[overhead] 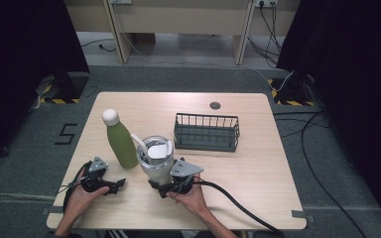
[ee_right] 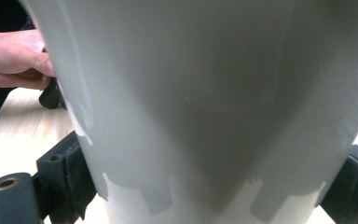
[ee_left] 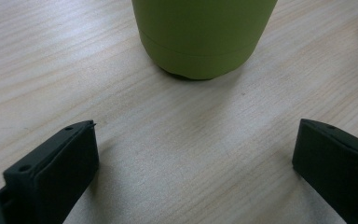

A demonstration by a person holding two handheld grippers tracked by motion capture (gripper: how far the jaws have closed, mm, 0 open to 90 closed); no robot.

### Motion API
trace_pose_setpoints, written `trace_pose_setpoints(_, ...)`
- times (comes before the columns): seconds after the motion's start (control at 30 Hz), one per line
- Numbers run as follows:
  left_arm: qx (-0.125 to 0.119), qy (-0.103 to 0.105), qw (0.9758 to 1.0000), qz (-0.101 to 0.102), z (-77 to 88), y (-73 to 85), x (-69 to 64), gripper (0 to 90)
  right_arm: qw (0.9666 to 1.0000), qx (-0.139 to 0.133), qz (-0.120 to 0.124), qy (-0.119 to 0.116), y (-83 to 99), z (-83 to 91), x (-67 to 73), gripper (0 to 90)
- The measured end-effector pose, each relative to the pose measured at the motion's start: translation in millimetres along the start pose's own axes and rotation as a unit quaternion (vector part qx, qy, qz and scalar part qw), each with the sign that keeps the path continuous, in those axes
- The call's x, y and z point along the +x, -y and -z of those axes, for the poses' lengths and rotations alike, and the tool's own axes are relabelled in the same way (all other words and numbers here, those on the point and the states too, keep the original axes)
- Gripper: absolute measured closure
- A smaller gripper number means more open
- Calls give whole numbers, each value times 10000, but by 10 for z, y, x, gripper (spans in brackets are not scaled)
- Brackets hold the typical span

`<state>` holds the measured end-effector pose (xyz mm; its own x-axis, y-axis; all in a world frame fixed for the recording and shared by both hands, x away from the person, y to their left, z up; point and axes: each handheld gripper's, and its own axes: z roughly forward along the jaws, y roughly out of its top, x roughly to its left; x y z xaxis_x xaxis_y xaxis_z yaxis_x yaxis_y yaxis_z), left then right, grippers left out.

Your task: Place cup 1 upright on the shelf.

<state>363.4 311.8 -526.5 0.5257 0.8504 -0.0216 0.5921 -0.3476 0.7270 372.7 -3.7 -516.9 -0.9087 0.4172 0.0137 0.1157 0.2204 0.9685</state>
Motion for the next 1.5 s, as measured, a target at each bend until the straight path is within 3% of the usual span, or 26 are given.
trace_pose_setpoints(0.77,-1,16,10000,-9,1,0,-1,0,9999,31,20,158,-37,21,21,109)
trace_pose_setpoints(1.17,-3,17,10000,-7,0,0,-1,0,9996,-109,52,260,-194,128,-34,110)
trace_pose_setpoints(1.5,-4,16,10000,-5,0,0,-1,0,9985,-115,69,533,-330,250,-138,110)
